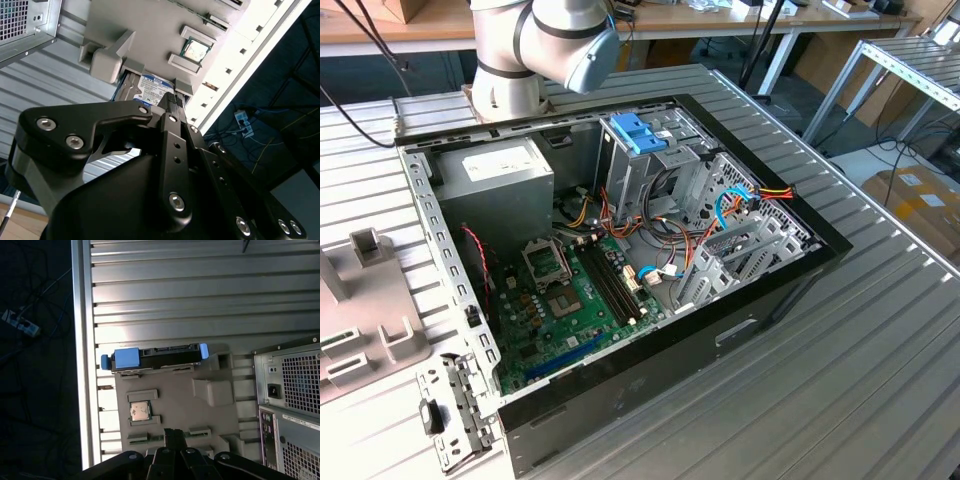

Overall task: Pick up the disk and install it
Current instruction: 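Reach for the disk, then pick up the disk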

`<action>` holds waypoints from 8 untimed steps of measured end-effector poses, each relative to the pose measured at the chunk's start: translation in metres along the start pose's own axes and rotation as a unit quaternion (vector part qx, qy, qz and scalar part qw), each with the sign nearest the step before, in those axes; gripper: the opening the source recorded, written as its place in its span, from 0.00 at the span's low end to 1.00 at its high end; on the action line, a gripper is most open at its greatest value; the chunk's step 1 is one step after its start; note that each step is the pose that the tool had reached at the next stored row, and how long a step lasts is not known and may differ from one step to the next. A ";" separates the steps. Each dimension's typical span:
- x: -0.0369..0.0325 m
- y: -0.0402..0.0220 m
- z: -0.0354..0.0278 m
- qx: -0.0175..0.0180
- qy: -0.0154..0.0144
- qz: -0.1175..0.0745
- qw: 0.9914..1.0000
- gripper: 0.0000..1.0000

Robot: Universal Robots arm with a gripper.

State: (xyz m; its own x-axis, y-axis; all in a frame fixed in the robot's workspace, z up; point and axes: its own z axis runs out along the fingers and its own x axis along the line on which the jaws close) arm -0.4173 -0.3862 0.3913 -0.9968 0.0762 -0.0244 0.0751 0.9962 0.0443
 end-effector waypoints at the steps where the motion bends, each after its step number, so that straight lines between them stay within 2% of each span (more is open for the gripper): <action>1: 0.0000 0.0000 0.0000 0.000 0.000 0.000 1.000 0.11; 8: 0.0000 0.0000 0.0001 0.000 0.000 0.000 1.000 0.11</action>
State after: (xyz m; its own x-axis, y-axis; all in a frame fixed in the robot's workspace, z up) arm -0.4172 -0.3862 0.3911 -0.9968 0.0762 -0.0244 0.0751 0.9962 0.0443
